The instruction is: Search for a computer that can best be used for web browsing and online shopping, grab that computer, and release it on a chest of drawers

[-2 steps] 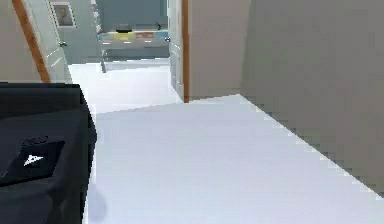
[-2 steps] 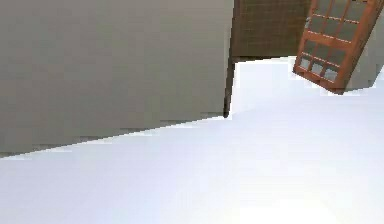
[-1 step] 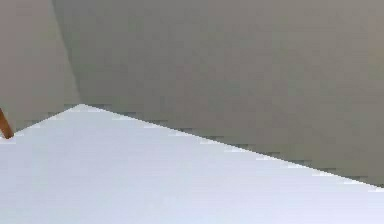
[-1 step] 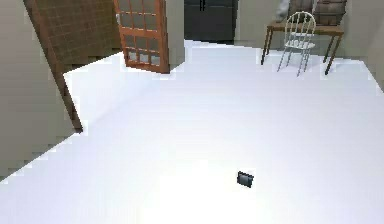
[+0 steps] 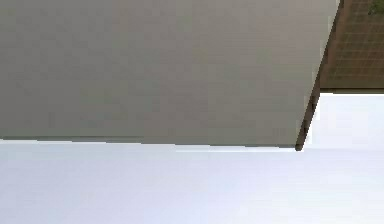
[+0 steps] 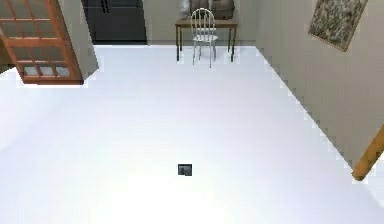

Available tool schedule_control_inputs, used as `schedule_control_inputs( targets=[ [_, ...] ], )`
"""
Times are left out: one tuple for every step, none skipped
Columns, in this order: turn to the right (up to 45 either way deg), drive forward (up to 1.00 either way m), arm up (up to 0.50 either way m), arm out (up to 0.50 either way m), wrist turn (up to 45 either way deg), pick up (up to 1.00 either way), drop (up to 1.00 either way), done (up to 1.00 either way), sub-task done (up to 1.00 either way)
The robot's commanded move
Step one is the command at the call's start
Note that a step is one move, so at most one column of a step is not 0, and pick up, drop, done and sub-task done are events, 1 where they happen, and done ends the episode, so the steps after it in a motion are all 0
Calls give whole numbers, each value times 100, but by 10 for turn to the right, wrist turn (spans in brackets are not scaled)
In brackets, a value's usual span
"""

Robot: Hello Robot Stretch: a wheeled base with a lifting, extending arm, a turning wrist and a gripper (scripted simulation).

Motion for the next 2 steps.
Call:
schedule_control_inputs(
  targets=[
    [0,5,0,0,0,0,0,0,0],
    [-450,0,0,0,0,0,0,0,0]
  ],
)
